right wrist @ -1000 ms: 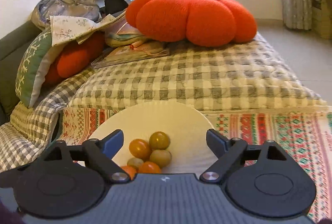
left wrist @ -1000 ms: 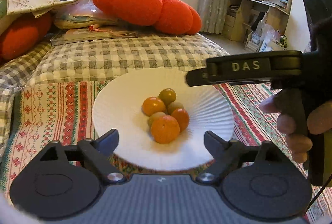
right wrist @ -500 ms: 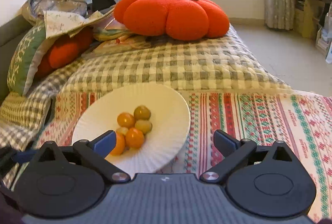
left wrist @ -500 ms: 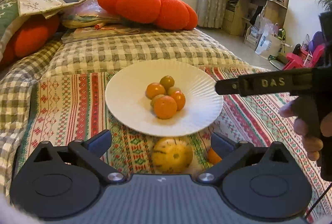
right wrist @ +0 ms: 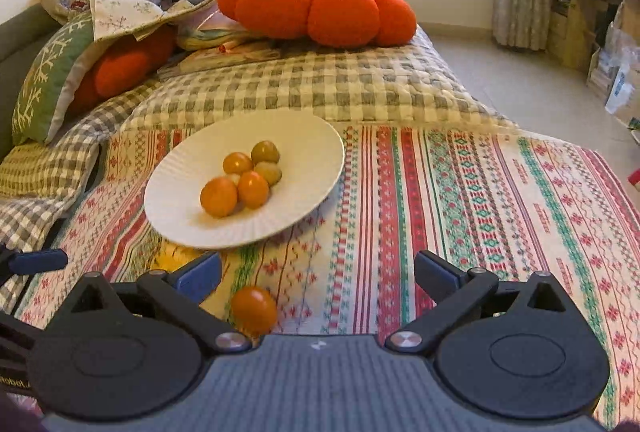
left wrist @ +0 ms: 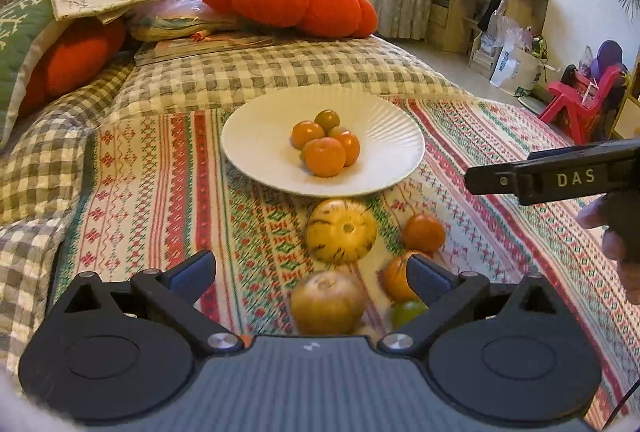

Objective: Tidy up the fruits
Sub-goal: 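Withdraw both open tools from the plate back over the fruit pile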

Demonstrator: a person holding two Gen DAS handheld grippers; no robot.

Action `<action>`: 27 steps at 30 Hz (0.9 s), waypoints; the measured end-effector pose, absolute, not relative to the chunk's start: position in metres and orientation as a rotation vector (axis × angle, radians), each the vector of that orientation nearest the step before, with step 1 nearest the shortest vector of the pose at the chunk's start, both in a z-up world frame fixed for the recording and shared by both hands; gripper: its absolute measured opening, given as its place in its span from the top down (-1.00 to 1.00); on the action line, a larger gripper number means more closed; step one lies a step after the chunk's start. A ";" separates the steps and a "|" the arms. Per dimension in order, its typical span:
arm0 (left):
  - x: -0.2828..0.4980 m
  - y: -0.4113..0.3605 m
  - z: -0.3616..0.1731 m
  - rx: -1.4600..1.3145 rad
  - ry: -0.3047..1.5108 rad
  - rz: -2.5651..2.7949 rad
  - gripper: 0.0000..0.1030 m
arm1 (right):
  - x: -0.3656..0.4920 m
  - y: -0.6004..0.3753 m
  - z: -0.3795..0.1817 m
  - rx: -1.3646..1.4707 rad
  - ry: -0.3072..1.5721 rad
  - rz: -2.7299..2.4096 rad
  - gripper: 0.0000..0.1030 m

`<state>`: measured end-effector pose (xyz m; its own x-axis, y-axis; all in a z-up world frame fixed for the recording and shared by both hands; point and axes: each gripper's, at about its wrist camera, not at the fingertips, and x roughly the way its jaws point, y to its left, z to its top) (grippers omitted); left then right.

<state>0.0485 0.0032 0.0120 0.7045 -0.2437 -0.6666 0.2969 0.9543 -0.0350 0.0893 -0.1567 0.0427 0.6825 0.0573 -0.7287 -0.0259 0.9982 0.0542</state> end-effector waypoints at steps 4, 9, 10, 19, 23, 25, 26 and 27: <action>0.043 0.011 0.008 0.081 0.742 -0.278 -0.76 | 0.081 -0.151 0.043 0.003 0.824 0.033 -0.99; 0.035 0.021 0.001 0.121 0.717 -0.239 -0.76 | 0.072 -0.144 0.035 0.004 0.835 0.031 -0.99; 0.034 0.023 -0.002 0.126 0.717 -0.233 -0.76 | 0.071 -0.143 0.032 0.004 0.844 0.036 -0.99; 0.028 0.042 -0.023 0.140 0.769 -0.222 -0.76 | 0.061 -0.128 0.005 -0.039 0.892 0.045 -0.99; 0.028 0.047 -0.029 0.141 0.779 -0.226 -0.76 | 0.054 -0.116 0.000 -0.086 0.887 0.087 -0.99; 0.028 0.050 -0.032 0.142 0.782 -0.227 -0.76 | 0.051 -0.110 -0.001 -0.116 0.877 0.108 -0.99; 0.028 0.052 -0.033 0.139 0.781 -0.231 -0.76 | 0.049 -0.107 -0.003 -0.132 0.876 0.121 -0.99; 0.028 0.054 -0.035 0.135 0.779 -0.234 -0.76 | 0.048 -0.106 -0.003 -0.139 0.874 0.131 -0.99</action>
<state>0.0282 0.0537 -0.0349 0.6876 -0.1582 -0.7087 0.2577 0.9656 0.0345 0.0478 -0.1055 -0.0035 0.6348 0.0576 -0.7705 -0.1713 0.9829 -0.0677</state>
